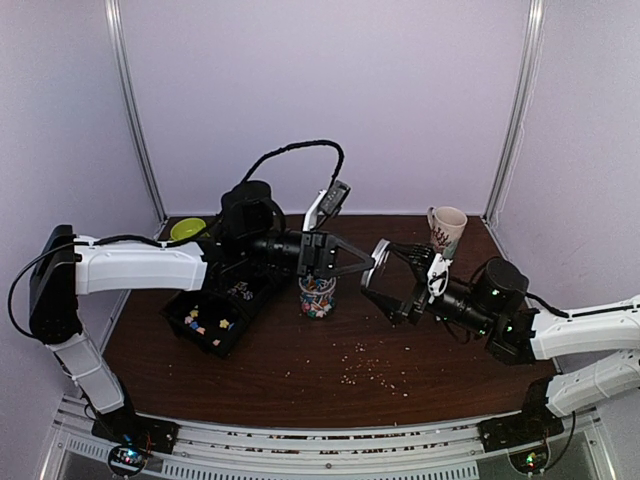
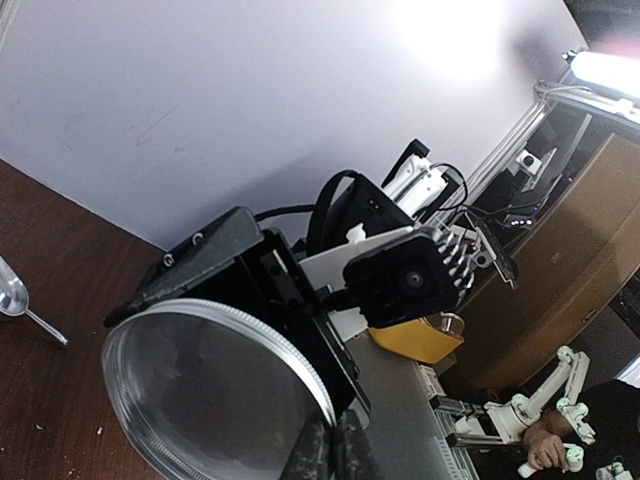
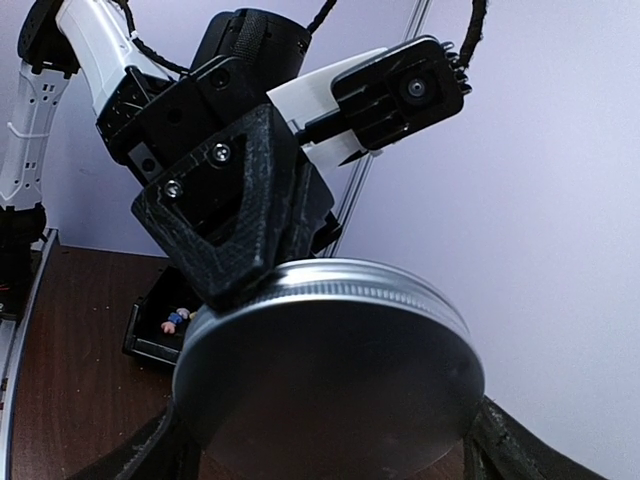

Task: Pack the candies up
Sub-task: Pass from the left arm to the right

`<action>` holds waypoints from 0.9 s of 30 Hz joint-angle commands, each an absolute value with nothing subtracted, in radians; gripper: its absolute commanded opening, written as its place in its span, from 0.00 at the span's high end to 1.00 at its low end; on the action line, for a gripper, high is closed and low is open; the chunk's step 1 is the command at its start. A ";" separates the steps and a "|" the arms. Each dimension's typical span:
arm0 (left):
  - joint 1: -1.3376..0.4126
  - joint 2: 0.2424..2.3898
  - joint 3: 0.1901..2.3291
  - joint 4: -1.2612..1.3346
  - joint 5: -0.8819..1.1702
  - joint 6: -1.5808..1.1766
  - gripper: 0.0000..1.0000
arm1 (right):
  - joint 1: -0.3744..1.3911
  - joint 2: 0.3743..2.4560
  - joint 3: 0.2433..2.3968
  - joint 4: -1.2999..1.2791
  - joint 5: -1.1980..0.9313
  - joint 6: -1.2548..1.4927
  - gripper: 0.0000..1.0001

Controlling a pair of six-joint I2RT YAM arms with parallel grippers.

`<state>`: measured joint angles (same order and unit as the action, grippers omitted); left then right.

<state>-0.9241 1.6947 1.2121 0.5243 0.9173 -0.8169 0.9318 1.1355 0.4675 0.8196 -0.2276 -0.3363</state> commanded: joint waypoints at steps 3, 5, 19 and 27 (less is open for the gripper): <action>-0.927 1.682 1.191 0.550 0.904 -0.801 0.70 | 0.937 1.128 0.497 0.790 -0.222 -0.339 0.16; -0.923 1.661 1.196 0.493 0.886 -0.757 0.56 | 0.936 1.122 0.510 0.750 -0.196 -0.339 0.16; -0.751 1.402 1.025 0.139 0.478 -0.474 0.02 | 0.923 1.031 0.626 0.351 -0.042 -0.314 0.17; -0.668 1.498 0.973 0.206 0.384 -0.588 0.02 | 0.921 1.004 0.715 0.190 -0.020 -0.291 0.16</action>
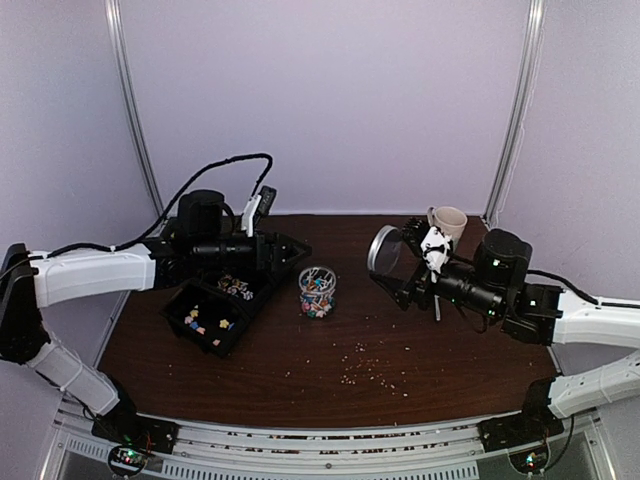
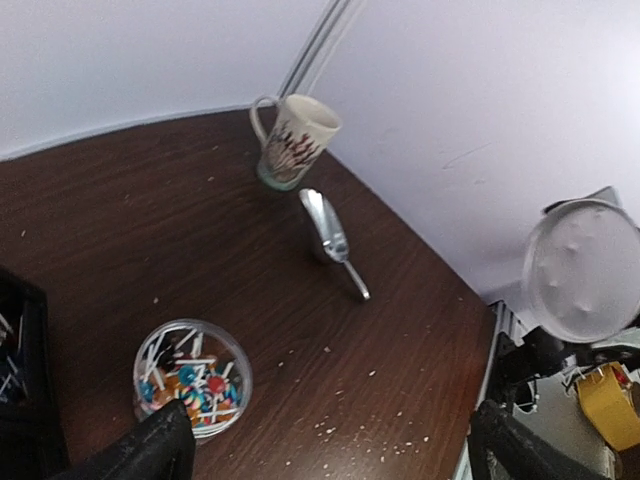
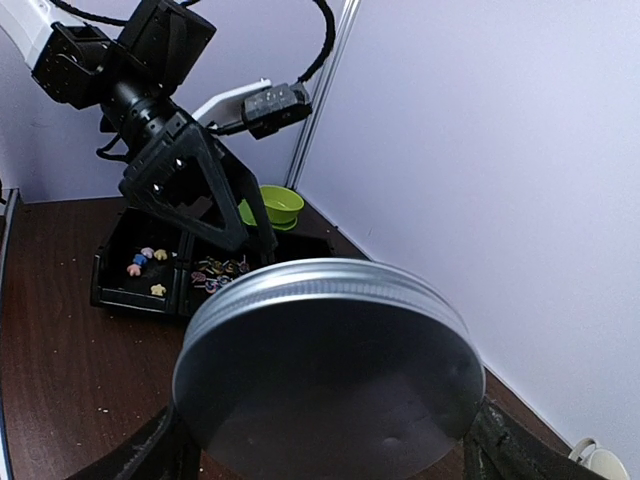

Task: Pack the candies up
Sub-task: Pass from the left arm to the right, then move to the center of the board.

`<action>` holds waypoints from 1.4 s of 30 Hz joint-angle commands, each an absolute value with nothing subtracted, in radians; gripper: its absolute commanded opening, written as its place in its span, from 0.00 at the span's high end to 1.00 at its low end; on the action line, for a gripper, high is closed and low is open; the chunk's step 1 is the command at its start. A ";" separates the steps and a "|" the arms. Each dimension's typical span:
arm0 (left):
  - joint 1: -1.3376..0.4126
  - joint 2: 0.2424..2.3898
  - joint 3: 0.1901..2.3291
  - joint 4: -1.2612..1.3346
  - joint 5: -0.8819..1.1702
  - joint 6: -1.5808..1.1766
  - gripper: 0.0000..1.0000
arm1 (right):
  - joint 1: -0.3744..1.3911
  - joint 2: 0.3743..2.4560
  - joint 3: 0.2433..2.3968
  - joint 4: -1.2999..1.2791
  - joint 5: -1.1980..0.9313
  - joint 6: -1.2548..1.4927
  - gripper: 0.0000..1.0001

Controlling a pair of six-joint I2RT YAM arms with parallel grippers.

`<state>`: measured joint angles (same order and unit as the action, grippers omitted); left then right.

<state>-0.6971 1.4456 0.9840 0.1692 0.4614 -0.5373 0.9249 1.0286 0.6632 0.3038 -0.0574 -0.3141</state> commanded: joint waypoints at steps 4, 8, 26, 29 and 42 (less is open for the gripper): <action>-0.631 1.570 0.983 0.261 0.392 -0.638 0.02 | 0.921 0.992 0.732 0.147 -0.027 -0.271 0.16; -0.607 1.653 1.010 0.309 0.427 -0.663 0.03 | 0.921 0.980 0.728 0.130 -0.034 -0.257 0.16; -0.609 1.914 1.145 0.430 0.627 -0.718 0.14 | 0.920 0.997 0.764 0.054 -0.001 -0.249 0.15; -0.615 1.929 1.137 0.445 0.641 -0.722 0.14 | 0.920 0.992 0.769 0.042 0.002 -0.251 0.15; -0.716 1.979 1.143 0.486 0.682 -0.730 0.16 | 0.921 0.999 0.810 -0.038 0.004 -0.263 0.15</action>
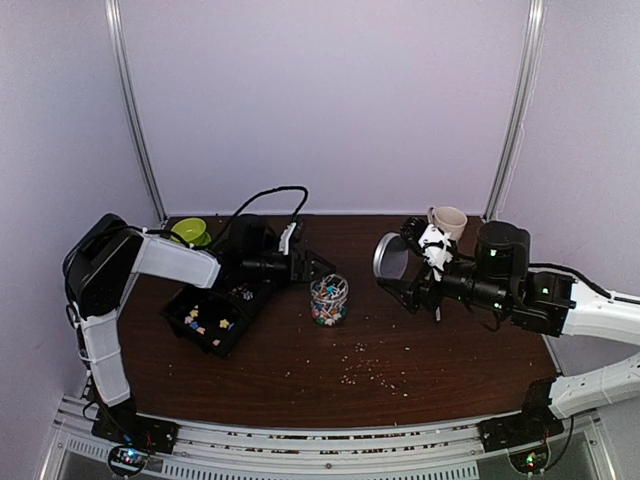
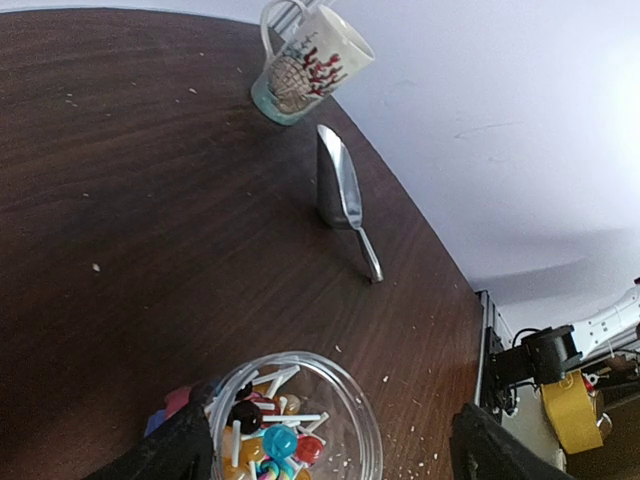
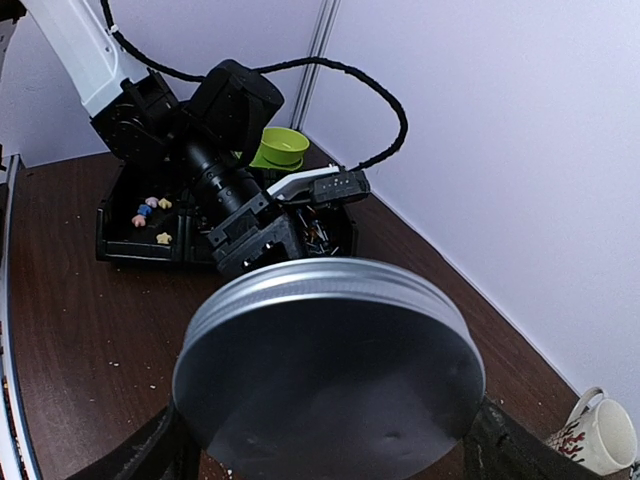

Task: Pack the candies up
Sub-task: Move to the center of the board.

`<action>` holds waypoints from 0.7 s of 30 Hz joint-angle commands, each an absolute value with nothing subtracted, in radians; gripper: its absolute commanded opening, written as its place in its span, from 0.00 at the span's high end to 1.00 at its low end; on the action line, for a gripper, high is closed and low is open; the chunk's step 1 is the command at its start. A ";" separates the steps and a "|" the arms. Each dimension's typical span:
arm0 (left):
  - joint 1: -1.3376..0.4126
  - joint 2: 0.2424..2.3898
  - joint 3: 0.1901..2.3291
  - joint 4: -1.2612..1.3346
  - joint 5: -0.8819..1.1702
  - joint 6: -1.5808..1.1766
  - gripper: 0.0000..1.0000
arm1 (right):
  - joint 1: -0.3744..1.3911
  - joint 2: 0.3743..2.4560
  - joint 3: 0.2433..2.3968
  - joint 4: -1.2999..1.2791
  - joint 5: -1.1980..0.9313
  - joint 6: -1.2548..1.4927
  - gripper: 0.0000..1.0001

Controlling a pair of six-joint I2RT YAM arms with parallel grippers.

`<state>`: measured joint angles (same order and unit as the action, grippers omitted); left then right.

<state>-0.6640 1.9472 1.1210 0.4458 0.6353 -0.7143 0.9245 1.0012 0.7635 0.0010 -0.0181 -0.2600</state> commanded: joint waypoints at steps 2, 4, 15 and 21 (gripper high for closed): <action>-0.741 1.984 1.140 0.510 0.686 -0.743 0.16 | 0.922 0.998 0.822 -0.062 0.005 -0.263 0.15; -0.767 1.989 1.137 0.535 0.689 -0.752 0.16 | 0.921 0.994 0.832 -0.089 0.004 -0.260 0.15; -0.747 1.940 1.012 0.740 0.643 -0.817 0.03 | 0.921 0.984 0.867 -0.267 -0.021 -0.248 0.15; -0.727 1.870 0.977 0.632 0.596 -0.696 0.02 | 0.922 1.049 0.931 -0.382 -0.057 -0.247 0.14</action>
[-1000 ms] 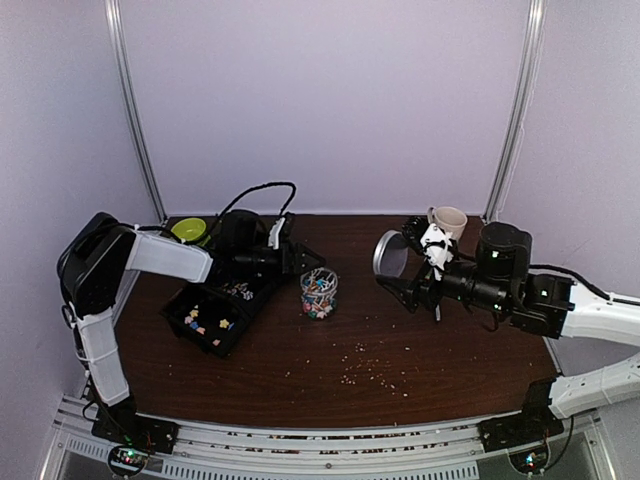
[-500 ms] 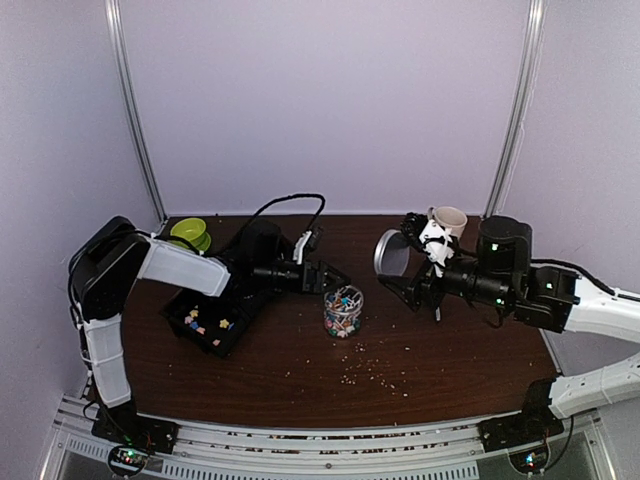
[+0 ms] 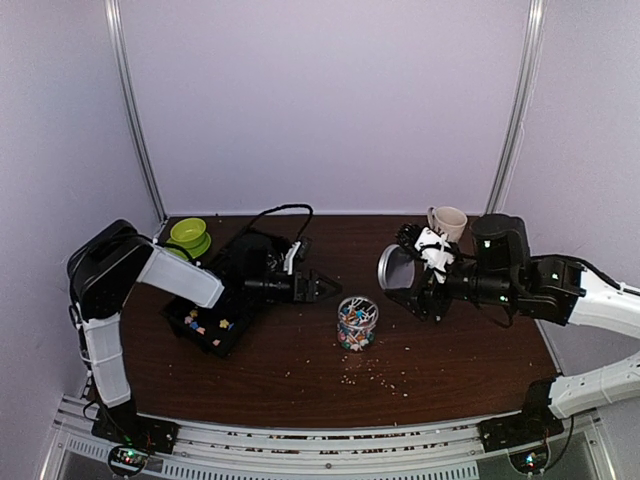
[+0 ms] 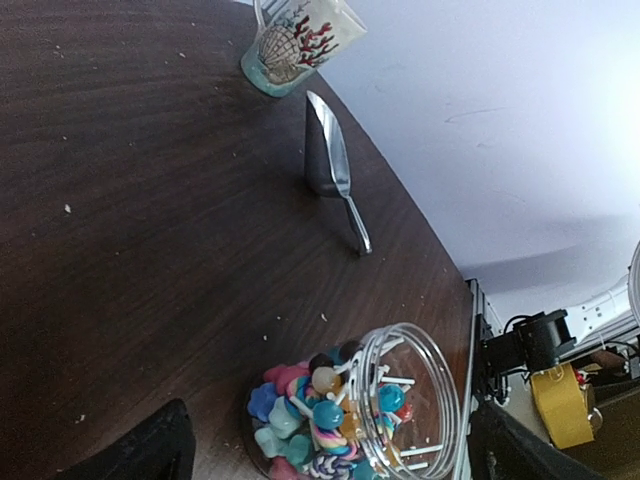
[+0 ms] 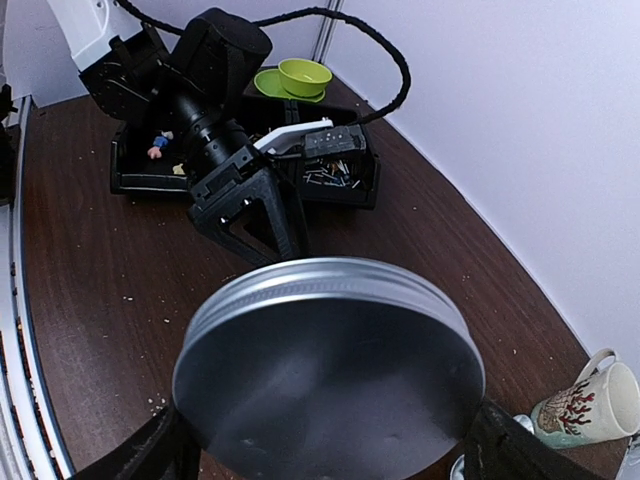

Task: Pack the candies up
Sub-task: Move to the center of the board, then hold the packing bottle at the center of the board.

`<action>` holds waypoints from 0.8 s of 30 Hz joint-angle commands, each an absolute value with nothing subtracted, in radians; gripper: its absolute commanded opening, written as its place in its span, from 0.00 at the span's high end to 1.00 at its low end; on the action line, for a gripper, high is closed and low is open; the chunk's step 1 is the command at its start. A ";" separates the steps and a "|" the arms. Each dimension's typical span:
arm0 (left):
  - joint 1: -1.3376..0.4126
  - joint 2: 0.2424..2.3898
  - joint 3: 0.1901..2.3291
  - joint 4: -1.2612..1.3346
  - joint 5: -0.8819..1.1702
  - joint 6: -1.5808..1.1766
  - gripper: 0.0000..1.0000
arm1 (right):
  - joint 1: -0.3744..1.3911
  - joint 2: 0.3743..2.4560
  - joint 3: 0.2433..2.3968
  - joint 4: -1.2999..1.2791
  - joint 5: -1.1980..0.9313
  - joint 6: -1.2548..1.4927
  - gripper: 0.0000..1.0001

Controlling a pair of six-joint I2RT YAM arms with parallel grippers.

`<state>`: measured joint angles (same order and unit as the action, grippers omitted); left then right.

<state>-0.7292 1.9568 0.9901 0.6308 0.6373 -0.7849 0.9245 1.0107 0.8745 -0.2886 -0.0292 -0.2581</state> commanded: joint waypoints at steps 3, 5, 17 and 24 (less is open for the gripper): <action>-0.727 1.832 0.950 0.602 0.561 -0.626 0.02 | 0.921 1.096 0.964 -0.419 -0.067 -0.246 0.14; -0.727 1.811 0.940 0.573 0.547 -0.561 0.02 | 0.919 1.132 0.994 -0.439 -0.076 -0.242 0.14; -0.727 1.835 0.799 0.708 0.529 -0.334 0.02 | 0.904 1.356 1.190 -0.621 -0.138 -0.256 0.14; -0.738 1.870 0.778 0.739 0.520 -0.215 0.02 | 0.887 1.469 1.267 -0.691 -0.172 -0.278 0.14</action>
